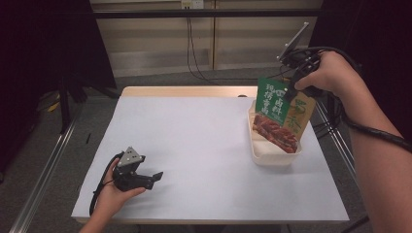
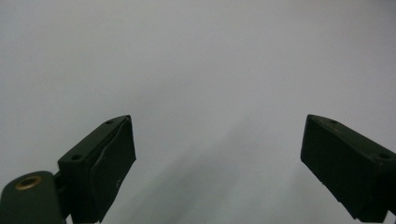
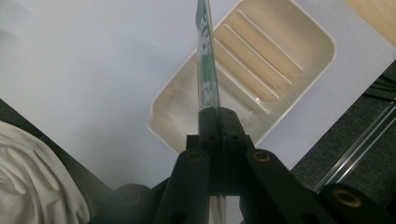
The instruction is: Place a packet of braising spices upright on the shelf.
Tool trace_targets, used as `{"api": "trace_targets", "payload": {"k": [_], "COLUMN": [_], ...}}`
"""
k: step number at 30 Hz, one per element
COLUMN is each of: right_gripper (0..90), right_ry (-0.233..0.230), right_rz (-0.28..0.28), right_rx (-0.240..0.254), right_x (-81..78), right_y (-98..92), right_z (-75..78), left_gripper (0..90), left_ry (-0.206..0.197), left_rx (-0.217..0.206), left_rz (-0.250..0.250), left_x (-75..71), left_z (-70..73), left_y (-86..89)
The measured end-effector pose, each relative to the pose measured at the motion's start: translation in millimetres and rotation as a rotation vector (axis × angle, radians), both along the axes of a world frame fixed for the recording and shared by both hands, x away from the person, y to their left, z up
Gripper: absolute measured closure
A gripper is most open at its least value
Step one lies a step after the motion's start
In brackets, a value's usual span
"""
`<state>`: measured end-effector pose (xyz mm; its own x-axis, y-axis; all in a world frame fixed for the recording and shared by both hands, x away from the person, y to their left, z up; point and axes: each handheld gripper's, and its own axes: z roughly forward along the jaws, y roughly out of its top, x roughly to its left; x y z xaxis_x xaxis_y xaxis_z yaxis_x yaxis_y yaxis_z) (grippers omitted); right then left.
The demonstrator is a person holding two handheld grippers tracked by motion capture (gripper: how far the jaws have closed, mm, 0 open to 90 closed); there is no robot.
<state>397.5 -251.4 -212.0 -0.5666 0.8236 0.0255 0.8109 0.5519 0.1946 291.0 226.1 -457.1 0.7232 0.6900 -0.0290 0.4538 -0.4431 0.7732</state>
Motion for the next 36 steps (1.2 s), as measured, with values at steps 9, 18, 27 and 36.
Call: {"api": "trace_targets", "payload": {"k": [9,18,27,36], "right_gripper": [90.0,90.0,90.0,90.0], "right_ry": [0.013,0.025,0.037,0.043], "right_rz": [-0.006,0.003,0.009,-0.002], "right_rx": [0.01,0.013,0.005,0.023], "right_x": [-0.1,-0.3,0.4,0.2], "right_y": [-3.8,-3.8,-4.5,-11.7], "right_z": [-5.0,-10.0,-18.7,-25.5], "left_gripper": [10.0,10.0,10.2,10.2], "left_ry": [0.001,0.0,-0.004,-0.002], "left_rx": [-0.013,-0.012,-0.018,-0.008], "left_rz": [0.0,-0.001,0.013,0.015], "left_x": [0.2,0.1,-0.6,-0.4], "left_z": [-0.1,-0.2,0.8,0.9], "left_y": [0.4,0.2,0.6,1.0]}}
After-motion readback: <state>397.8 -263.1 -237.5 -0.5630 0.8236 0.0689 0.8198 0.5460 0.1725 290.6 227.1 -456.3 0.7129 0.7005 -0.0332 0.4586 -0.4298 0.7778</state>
